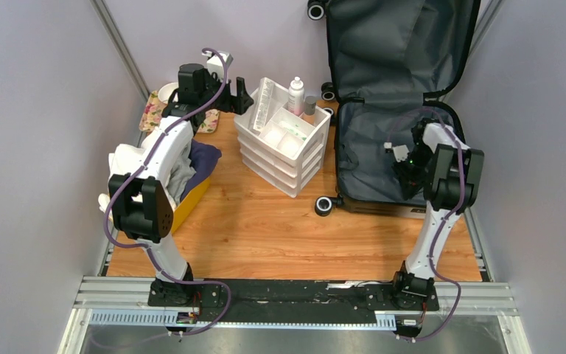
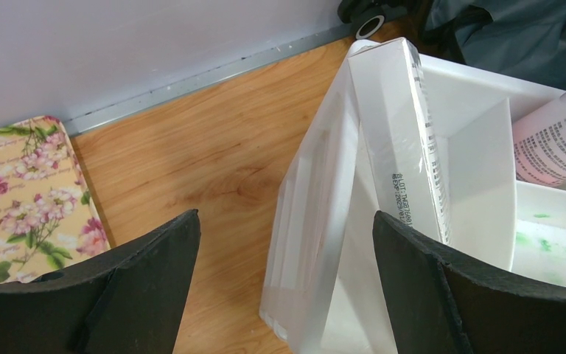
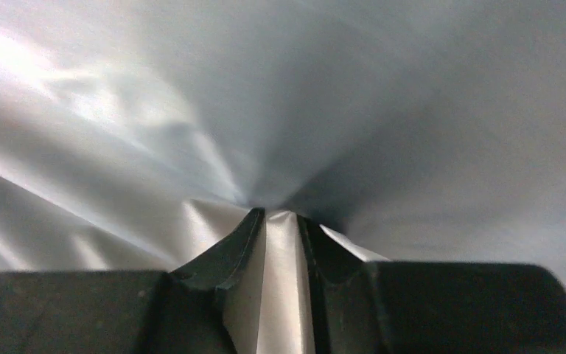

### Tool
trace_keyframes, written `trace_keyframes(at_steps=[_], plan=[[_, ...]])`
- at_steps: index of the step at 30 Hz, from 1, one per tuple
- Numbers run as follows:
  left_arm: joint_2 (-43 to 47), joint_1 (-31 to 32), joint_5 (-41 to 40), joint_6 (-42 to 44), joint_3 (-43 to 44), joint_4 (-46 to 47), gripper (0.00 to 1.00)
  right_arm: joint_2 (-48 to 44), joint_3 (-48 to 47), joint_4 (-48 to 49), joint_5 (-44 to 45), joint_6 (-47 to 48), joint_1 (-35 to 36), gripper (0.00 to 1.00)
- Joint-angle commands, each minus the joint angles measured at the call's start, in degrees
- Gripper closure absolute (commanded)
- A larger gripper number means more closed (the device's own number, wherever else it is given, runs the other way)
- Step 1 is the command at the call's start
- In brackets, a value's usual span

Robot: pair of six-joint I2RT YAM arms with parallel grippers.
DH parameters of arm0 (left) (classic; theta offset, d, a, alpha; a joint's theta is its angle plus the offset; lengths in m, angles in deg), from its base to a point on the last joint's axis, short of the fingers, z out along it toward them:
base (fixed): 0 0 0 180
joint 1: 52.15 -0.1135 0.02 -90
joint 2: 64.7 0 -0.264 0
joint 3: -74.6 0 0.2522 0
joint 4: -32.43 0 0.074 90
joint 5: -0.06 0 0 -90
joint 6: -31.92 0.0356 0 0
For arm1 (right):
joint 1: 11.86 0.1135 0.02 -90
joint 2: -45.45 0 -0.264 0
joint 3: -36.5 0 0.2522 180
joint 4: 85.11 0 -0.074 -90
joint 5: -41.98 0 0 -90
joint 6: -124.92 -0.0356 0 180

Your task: Open, take out, and arrange the luggage

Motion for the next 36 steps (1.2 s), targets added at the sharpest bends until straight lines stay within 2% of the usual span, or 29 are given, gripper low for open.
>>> trace_keyframes(at_steps=[1,4,9,13,15,21,26,30,33,35,36], plan=[[3.2,-0.4,0.7,1.7,0.5,1.4,0.06,3.3,-3.5,-2.9,-14.2,-3.1,6.8,0.75],[4.0,-0.8,0.5,2.2,-0.1,0.9,0.06,4.1,-4.3,-3.1,-20.1,-3.2,11.4,0.73],[4.7,-1.2,0.1,2.0,-1.2,0.7,0.06,6.9,-10.9,-5.1,-29.8,-4.8,18.1,0.68],[5.5,-1.4,0.1,1.3,-2.1,0.7,0.06,8.1,-15.0,-4.1,-35.9,-8.5,19.3,0.65],[5.6,-1.5,0.2,0.8,-2.8,1.0,0.06,8.4,-15.7,-2.1,-35.5,-11.7,19.2,0.63],[5.4,-1.7,0.2,-0.8,-2.9,1.5,0.05,6.7,-12.6,-1.1,-26.7,-13.8,11.8,0.62],[4.0,-1.8,0.2,-2.0,-0.1,-2.2,0.05,0.6,-6.2,-1.4,-15.1,-7.4,0.5,0.62],[2.1,-1.8,-1.6,-1.4,4.6,-9.0,0.05,-2.4,-10.8,-3.4,-15.5,-6.6,-7.5,0.60],[1.4,-2.9,-2.2,-1.4,7.7,-14.9,0.06,-4.4,-17.6,-3.8,-19.2,-6.9,-9.0,0.55],[3.1,-4.6,-1.5,-0.8,6.7,-16.2,0.05,-5.4,-21.4,-3.3,-22.9,-7.6,-9.2,0.53],[3.9,-5.3,-1.5,0.4,5.9,-16.2,0.06,-6.4,-24.5,-1.4,-24.1,-9.6,-9.2,0.49]])
